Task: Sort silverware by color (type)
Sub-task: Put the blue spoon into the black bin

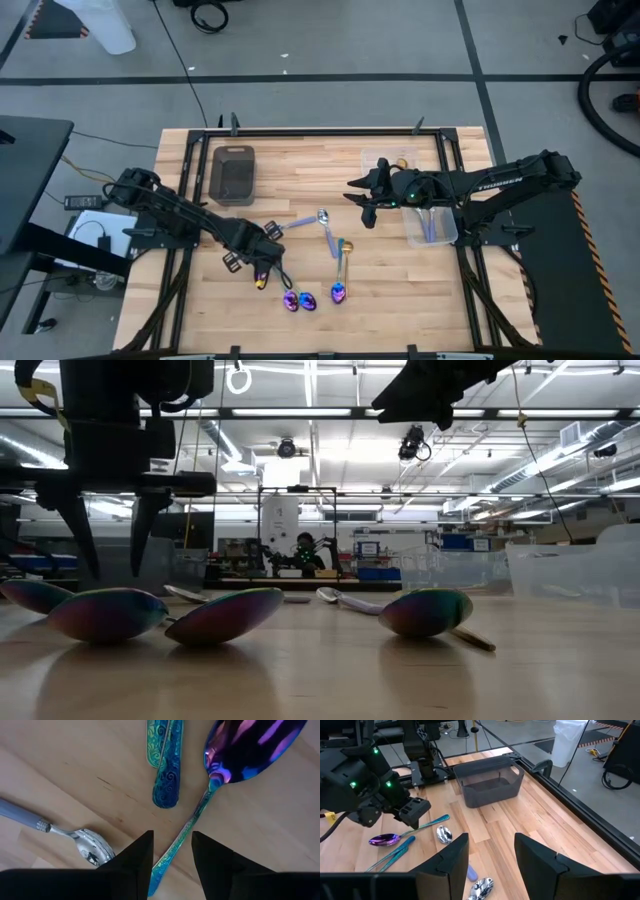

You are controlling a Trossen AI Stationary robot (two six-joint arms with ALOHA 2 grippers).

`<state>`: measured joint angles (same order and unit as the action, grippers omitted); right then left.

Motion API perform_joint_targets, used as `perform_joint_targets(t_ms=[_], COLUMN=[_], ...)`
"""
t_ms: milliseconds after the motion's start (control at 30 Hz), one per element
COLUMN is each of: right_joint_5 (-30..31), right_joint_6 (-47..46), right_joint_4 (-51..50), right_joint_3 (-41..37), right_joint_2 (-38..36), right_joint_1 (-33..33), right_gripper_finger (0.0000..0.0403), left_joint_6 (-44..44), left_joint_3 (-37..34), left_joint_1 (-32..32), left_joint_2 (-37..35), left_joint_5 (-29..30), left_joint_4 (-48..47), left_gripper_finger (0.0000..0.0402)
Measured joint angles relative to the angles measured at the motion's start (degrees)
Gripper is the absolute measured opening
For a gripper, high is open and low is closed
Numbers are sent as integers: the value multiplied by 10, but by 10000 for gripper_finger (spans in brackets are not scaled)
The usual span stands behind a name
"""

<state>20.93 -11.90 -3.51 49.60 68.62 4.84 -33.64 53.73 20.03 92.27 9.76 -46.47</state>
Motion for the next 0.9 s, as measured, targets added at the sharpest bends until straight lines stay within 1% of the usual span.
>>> perform_joint_targets(t_ms=[100, 300, 433, 567, 667, 900], right_joint_5=[0, 0, 0, 0, -12, -16], right_joint_6=[0, -1, 0, 0, -1, 1], right_joint_4=[0, 2, 5, 5, 5, 5], right_joint_3=[0, 0, 0, 0, 0, 0], right_joint_2=[0, 0, 0, 0, 0, 0], right_joint_1=[0, 0, 0, 0, 1, 1], right_gripper_finger=[168, 168, 168, 168, 168, 168], left_joint_6=[-1, -13, -20, -30, -30, -31], left_joint_3=[-19, -31, -31, -37, -49, -74], left_joint_1=[0, -1, -3, -19, -27, -17], left_joint_2=[0, 1, 1, 1, 1, -1], left_joint_5=[-7, 4, -9, -25, -37, -39], left_joint_4=[29, 30, 30, 34, 39, 65], left_gripper_finger=[142, 142, 142, 142, 142, 141])
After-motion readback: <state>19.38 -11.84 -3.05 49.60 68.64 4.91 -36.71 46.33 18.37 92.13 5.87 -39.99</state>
